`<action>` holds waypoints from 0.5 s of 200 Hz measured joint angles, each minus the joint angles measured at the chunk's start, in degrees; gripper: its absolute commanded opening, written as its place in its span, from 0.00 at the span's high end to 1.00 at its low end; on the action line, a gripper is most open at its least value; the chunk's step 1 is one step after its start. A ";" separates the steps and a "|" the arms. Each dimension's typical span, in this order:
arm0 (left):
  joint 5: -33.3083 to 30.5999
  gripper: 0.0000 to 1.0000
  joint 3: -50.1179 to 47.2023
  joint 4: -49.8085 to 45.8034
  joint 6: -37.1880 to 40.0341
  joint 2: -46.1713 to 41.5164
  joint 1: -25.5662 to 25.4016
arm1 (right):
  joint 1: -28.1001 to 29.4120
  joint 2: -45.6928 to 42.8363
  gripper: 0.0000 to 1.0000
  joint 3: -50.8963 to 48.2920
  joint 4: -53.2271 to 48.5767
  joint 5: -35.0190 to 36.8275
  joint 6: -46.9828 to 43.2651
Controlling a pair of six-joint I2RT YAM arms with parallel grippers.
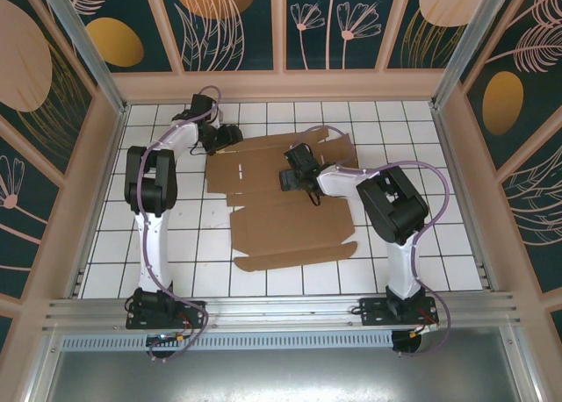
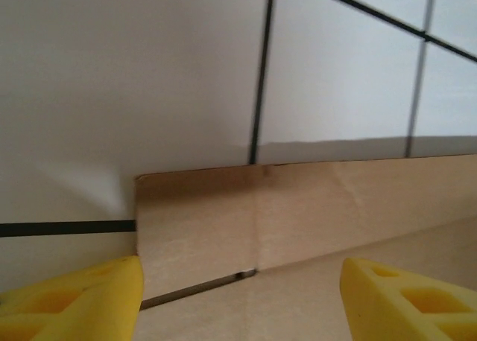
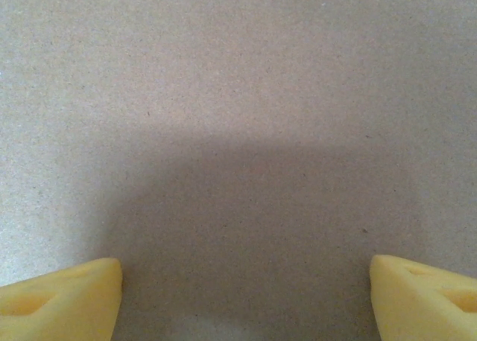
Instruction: Fold the paper box
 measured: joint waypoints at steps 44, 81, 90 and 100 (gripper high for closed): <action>-3.72 0.29 4.09 -1.20 0.37 1.22 0.07 | 0.81 0.96 0.16 1.03 0.26 0.96 0.28; -2.12 0.32 6.49 -0.68 0.17 3.91 0.11 | 1.14 1.38 0.17 1.46 0.42 1.22 0.90; -1.46 0.32 6.49 -0.68 0.11 4.55 0.11 | 1.18 1.42 0.17 1.53 0.39 1.31 1.03; -1.29 0.32 6.49 -0.50 0.13 4.81 0.11 | 1.25 1.51 0.17 1.64 0.39 1.40 1.09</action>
